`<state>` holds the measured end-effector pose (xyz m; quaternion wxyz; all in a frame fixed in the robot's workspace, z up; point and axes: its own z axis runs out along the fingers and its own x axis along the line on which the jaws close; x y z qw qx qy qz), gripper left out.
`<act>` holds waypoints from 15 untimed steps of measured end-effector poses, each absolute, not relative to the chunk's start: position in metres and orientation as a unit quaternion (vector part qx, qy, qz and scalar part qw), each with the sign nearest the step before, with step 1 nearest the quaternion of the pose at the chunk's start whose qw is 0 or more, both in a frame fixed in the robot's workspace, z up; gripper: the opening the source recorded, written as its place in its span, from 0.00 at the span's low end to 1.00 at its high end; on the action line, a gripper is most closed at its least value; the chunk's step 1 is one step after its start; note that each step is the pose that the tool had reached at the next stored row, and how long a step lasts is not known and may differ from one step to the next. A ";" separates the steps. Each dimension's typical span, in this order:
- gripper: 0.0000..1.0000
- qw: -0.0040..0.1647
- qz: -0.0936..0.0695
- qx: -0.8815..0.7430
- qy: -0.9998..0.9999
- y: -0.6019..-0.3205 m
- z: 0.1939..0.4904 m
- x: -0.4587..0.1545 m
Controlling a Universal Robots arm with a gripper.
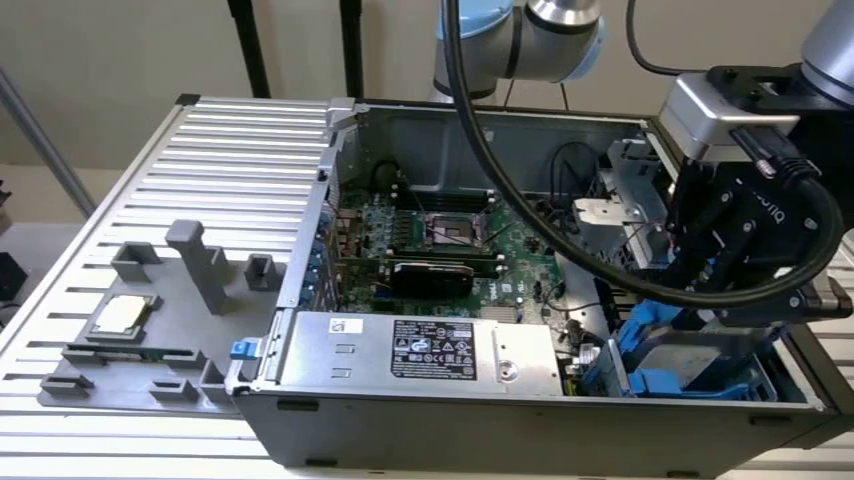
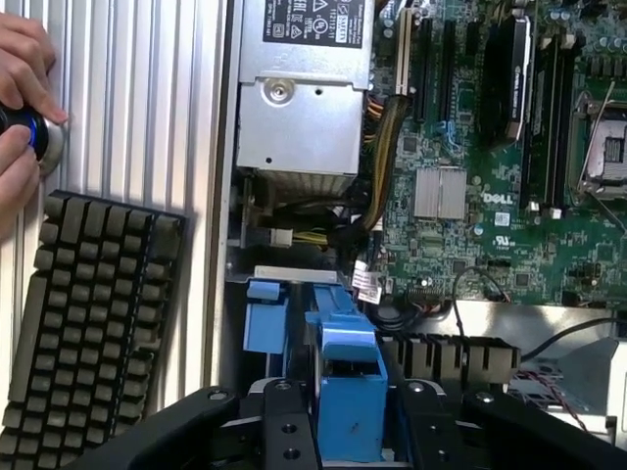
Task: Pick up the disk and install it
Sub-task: 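Insert the disk into the insertion slot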
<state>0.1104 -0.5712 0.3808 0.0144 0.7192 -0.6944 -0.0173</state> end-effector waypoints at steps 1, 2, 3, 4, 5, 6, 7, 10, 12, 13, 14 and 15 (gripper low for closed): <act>1.00 0.015 -0.017 0.719 -0.695 -0.571 0.381 0.110; 1.00 0.015 -0.017 0.719 -0.695 -0.571 0.381 0.110; 1.00 0.015 -0.017 0.719 -0.695 -0.571 0.381 0.110; 1.00 0.015 -0.017 0.719 -0.695 -0.571 0.381 0.110; 1.00 0.015 -0.017 0.719 -0.695 -0.571 0.381 0.111; 1.00 0.015 -0.017 0.719 -0.695 -0.571 0.381 0.111; 1.00 0.015 -0.017 0.719 -0.695 -0.571 0.381 0.112; 1.00 0.015 -0.017 0.719 -0.695 -0.571 0.381 0.116; 1.00 0.015 -0.017 0.719 -0.695 -0.571 0.381 0.117; 1.00 0.015 -0.017 0.719 -0.695 -0.571 0.381 0.117; 1.00 0.015 -0.017 0.719 -0.695 -0.571 0.381 0.117; 0.00 0.015 -0.017 0.719 -0.695 -0.571 0.381 0.117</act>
